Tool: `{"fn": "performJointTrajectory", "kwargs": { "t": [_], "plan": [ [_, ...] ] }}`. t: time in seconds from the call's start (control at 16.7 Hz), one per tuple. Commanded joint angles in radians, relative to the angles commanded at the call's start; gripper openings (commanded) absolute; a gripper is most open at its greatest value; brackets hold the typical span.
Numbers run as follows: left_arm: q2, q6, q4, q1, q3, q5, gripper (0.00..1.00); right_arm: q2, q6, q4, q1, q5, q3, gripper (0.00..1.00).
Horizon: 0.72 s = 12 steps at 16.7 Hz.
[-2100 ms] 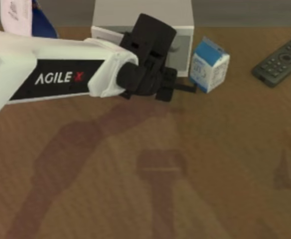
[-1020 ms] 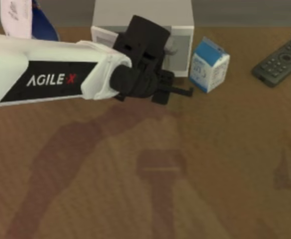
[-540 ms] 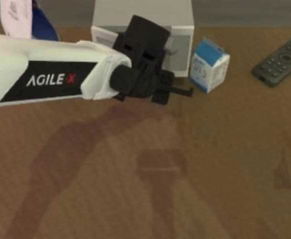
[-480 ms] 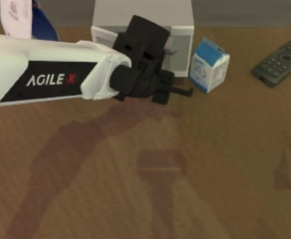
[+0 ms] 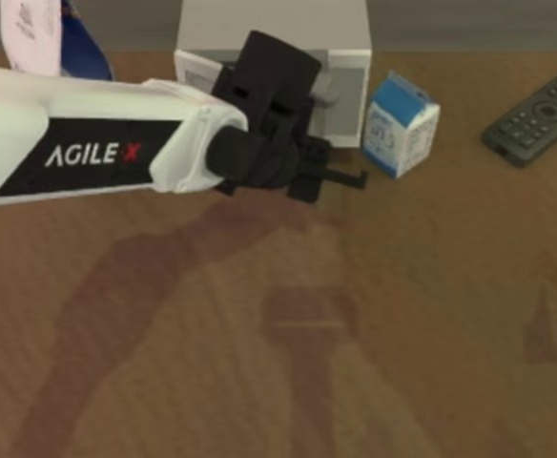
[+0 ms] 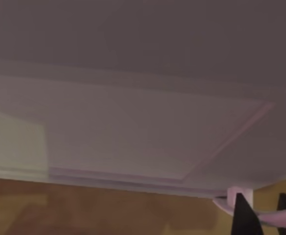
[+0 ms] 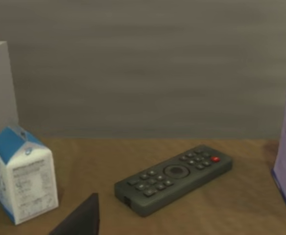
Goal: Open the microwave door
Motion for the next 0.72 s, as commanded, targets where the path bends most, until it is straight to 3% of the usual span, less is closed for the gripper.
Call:
{"fn": "performJointTrajectory", "kwargs": {
  "t": [0.72],
  "plan": [
    [-0.021,0.036,0.015,0.015,-0.031,0.023,0.0,0.0,0.0,0.0,0.0,0.0,0.0,1.0]
  ]
}}
